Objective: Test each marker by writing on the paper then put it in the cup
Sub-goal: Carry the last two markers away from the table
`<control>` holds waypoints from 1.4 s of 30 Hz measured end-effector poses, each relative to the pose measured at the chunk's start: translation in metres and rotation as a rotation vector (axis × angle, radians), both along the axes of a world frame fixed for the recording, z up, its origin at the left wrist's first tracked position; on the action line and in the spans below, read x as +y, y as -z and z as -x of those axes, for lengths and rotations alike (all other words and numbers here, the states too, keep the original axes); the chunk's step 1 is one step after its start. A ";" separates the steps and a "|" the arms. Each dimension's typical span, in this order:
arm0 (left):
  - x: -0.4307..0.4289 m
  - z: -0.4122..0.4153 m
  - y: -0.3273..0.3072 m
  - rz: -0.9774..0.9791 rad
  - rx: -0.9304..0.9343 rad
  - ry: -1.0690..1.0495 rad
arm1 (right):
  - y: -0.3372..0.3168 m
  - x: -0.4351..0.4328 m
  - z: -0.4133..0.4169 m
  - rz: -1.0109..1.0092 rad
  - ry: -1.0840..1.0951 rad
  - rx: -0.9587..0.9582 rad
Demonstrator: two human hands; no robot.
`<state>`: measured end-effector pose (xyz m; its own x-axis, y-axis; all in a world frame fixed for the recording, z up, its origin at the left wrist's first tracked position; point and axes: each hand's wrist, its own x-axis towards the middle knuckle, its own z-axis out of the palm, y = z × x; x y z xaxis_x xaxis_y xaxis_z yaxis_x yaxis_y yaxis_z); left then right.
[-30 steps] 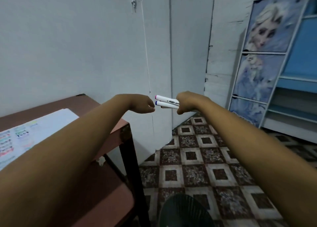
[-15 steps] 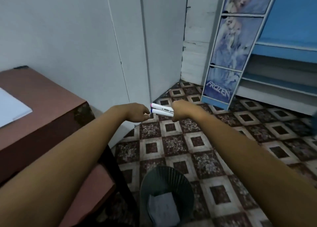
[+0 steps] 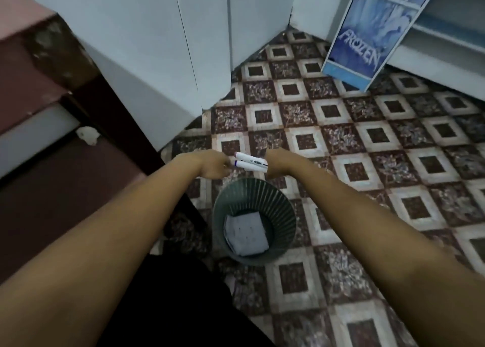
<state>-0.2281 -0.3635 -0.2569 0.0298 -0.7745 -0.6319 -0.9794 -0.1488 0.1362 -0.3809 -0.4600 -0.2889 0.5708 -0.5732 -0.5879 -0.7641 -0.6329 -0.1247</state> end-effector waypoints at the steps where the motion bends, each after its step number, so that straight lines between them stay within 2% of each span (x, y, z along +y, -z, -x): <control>1: 0.002 0.002 0.008 -0.028 0.011 -0.002 | 0.009 0.004 0.001 -0.027 -0.004 0.034; 6: 0.011 0.009 0.051 -0.128 0.085 0.006 | 0.063 0.024 0.000 -0.179 -0.033 0.161; 11: 0.019 0.013 0.086 -0.236 0.121 0.025 | 0.104 0.043 -0.003 -0.241 -0.040 0.237; 18: 0.020 0.008 0.109 -0.253 0.128 0.027 | 0.128 0.048 -0.001 -0.251 -0.055 0.210; 26: 0.014 0.009 0.103 -0.216 0.142 0.015 | 0.117 0.040 0.002 -0.210 -0.015 0.059; 34: 0.010 0.012 0.075 -0.186 0.065 0.018 | 0.081 0.031 0.006 -0.242 -0.057 0.026; 42: -0.008 0.010 0.033 -0.089 -0.037 0.028 | 0.035 0.010 0.002 -0.093 -0.043 -0.053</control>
<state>-0.2382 -0.3711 -0.2903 0.0339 -0.7160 -0.6973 -0.9875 -0.1313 0.0868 -0.3833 -0.4505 -0.3234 0.6255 -0.4917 -0.6058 -0.7272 -0.6488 -0.2243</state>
